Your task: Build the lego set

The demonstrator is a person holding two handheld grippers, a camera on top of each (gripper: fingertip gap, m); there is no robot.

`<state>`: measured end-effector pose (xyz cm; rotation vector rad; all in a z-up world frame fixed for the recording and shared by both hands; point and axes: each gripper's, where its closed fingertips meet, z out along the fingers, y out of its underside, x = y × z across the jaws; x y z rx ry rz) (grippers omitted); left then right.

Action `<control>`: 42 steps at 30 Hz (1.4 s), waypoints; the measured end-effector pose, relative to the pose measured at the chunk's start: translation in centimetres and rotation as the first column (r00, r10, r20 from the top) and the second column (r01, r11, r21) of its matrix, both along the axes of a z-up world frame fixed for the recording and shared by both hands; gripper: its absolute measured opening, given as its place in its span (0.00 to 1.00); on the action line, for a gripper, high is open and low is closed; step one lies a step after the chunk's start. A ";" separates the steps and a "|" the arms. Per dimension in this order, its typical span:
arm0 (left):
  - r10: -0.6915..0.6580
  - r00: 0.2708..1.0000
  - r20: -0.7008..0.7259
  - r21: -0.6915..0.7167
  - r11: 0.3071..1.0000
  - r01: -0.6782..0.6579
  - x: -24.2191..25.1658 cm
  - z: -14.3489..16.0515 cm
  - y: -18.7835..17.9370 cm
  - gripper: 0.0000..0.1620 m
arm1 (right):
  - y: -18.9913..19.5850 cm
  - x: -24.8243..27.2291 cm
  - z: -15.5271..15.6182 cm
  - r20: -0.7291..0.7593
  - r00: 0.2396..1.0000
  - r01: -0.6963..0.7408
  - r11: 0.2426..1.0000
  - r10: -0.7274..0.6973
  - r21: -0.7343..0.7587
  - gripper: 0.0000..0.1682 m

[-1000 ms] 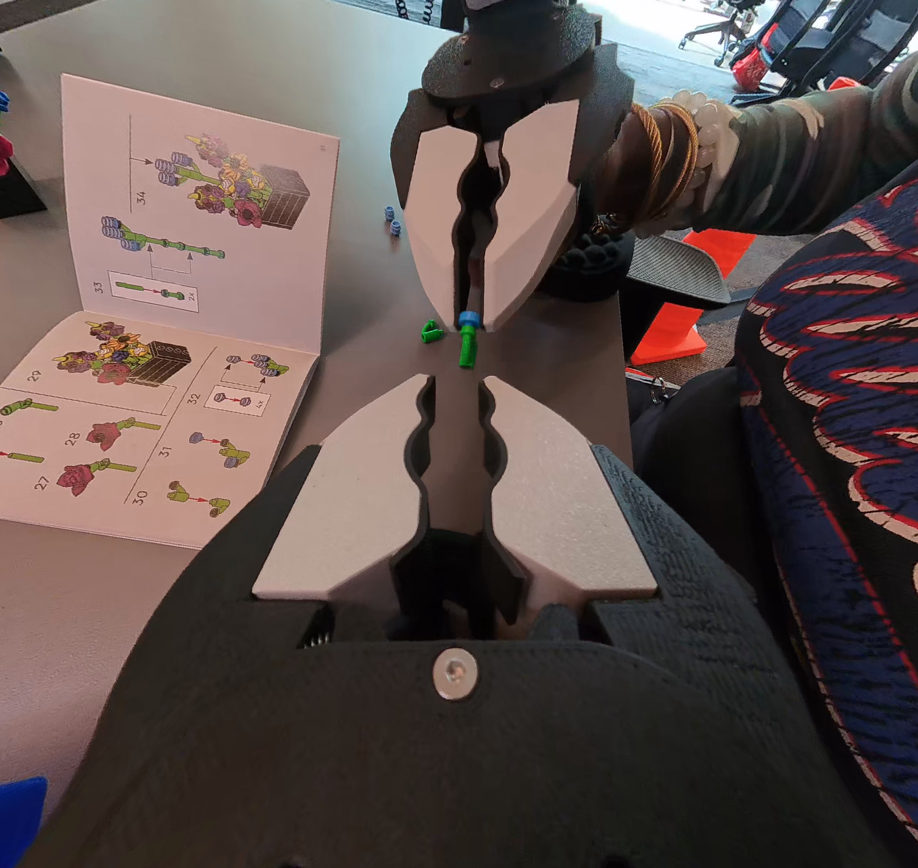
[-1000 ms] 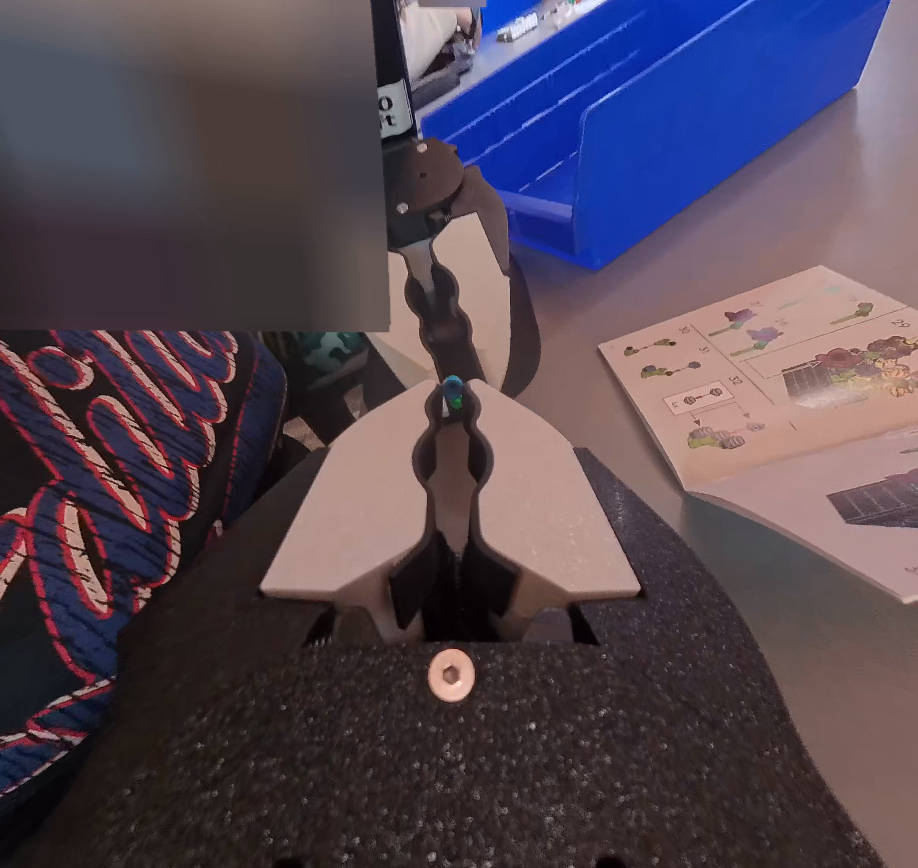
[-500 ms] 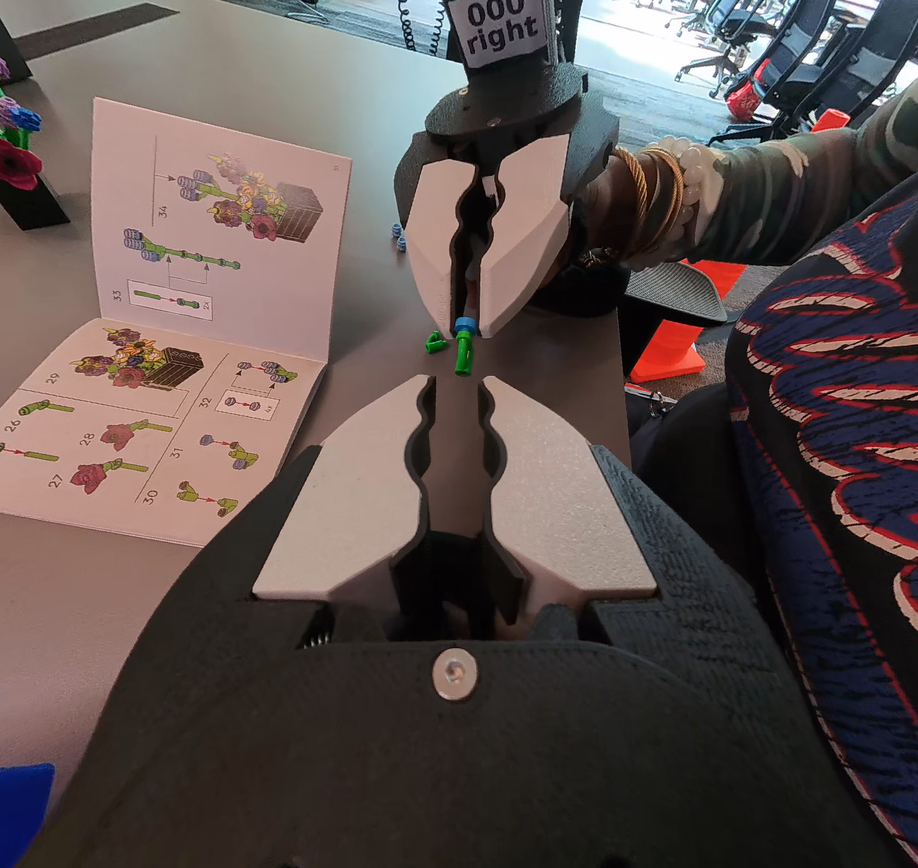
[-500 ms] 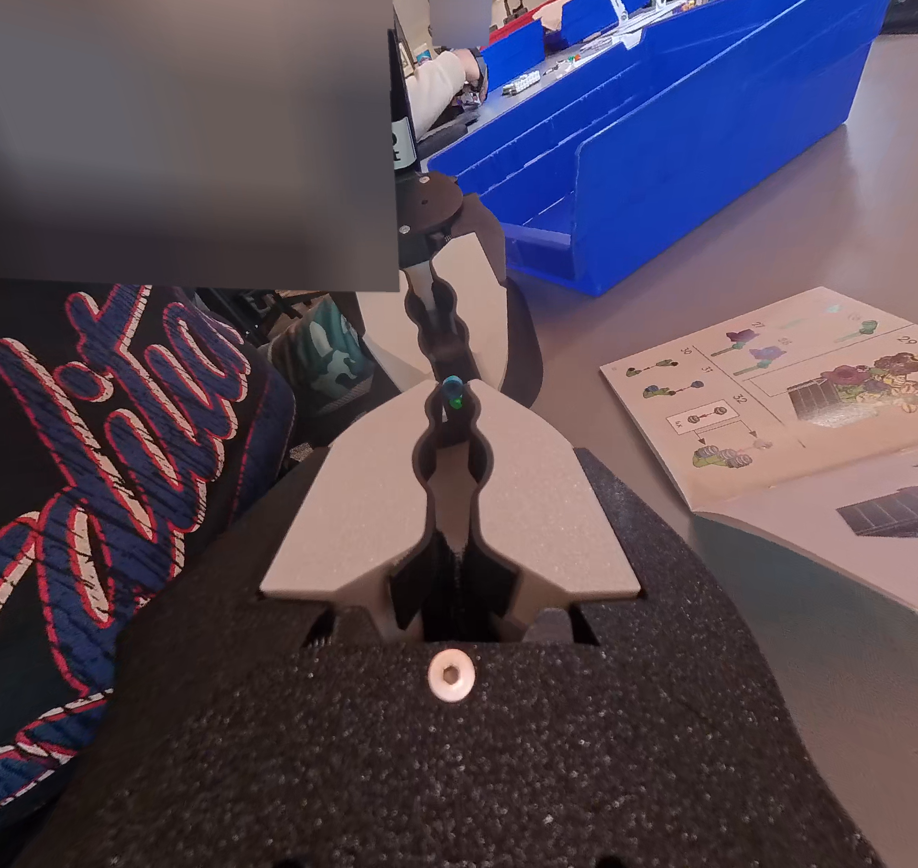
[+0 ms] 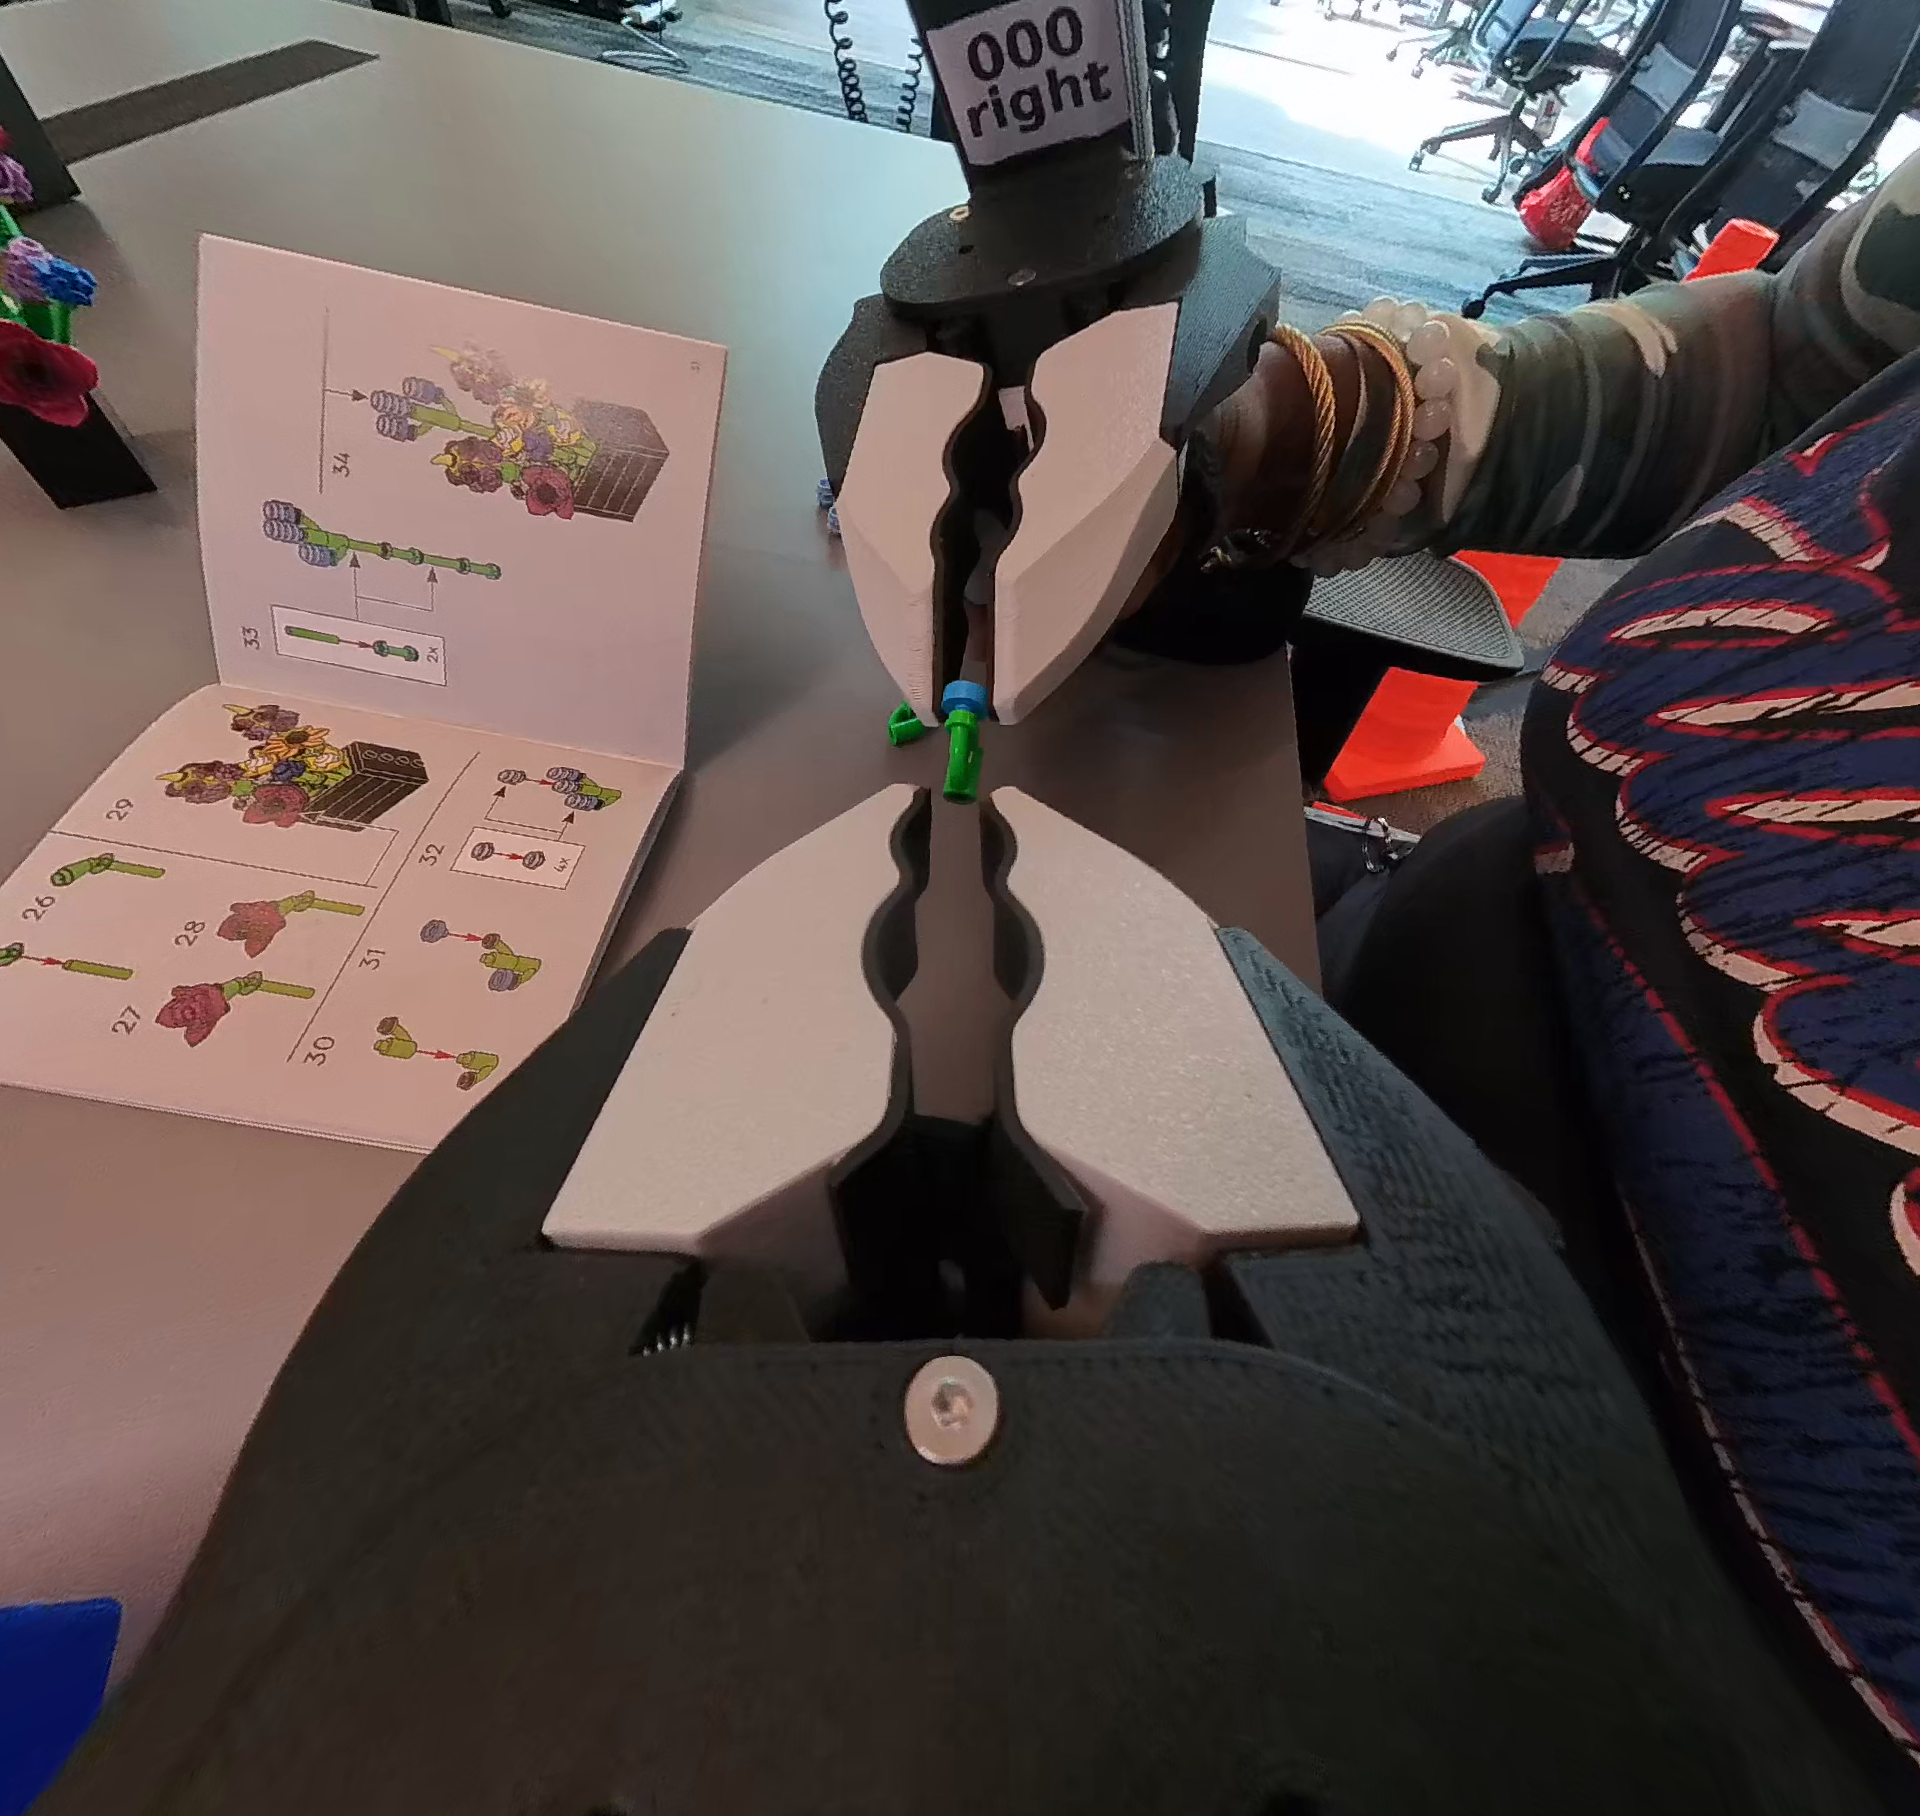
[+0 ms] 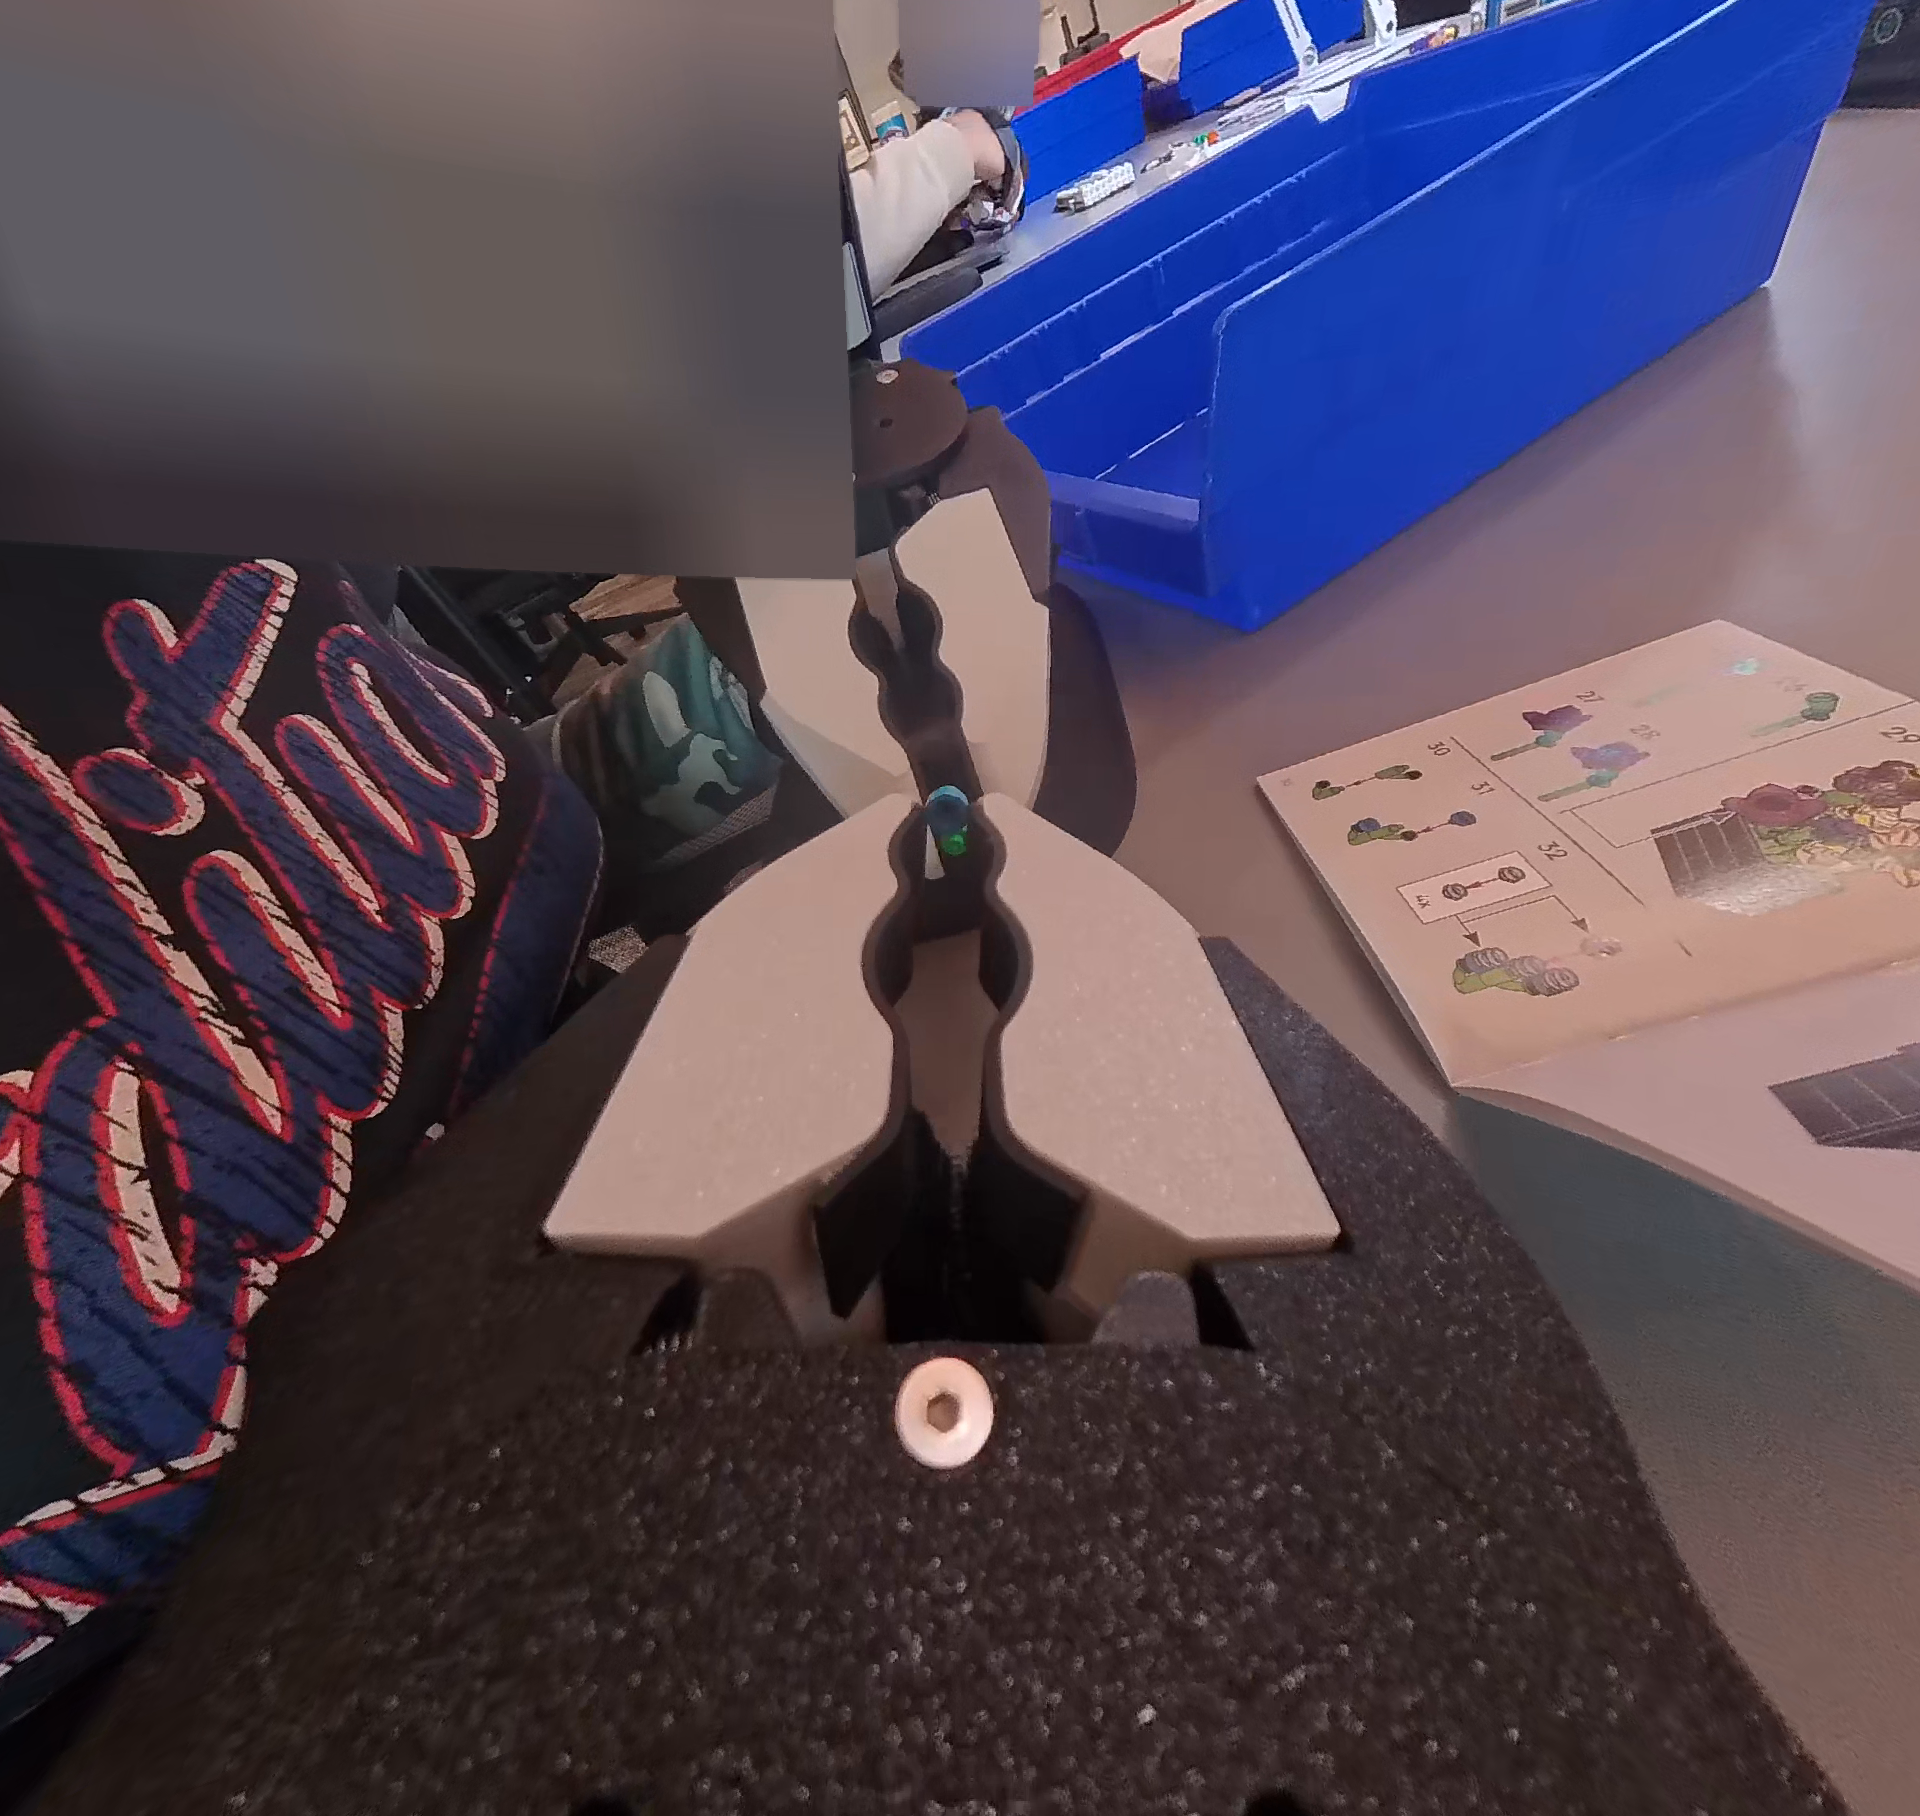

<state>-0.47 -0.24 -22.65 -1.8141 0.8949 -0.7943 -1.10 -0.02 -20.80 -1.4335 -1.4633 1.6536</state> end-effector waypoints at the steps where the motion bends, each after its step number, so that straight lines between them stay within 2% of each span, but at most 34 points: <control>1: -0.001 1.000 0.007 0.001 1.000 0.001 0.0 0.1 0.0 0.06 | 0.0 0.0 0.0 -0.002 1.000 0.001 1.000 -0.001 0.001 0.04; 19: -0.016 1.000 0.021 0.034 0.999 0.015 0.1 0.4 -0.3 0.04 | -0.4 -0.1 -0.1 -0.007 1.000 -0.012 1.000 0.012 0.029 0.04; 27: -0.027 0.990 0.138 0.045 0.999 0.021 -0.5 1.8 -0.5 0.02 | -0.7 -0.1 -0.2 0.001 1.000 -0.021 0.999 0.021 0.047 0.04; 40: -0.049 0.996 0.074 0.052 0.998 0.045 0.1 1.2 -0.8 0.02 | -0.9 0.1 -0.1 -0.007 0.999 -0.032 0.998 0.033 0.062 0.04; 42: -0.041 0.997 0.070 0.048 0.998 0.038 0.1 1.1 -0.7 0.05 | -1.0 0.1 0.0 -0.009 0.999 -0.036 0.997 0.037 0.065 0.04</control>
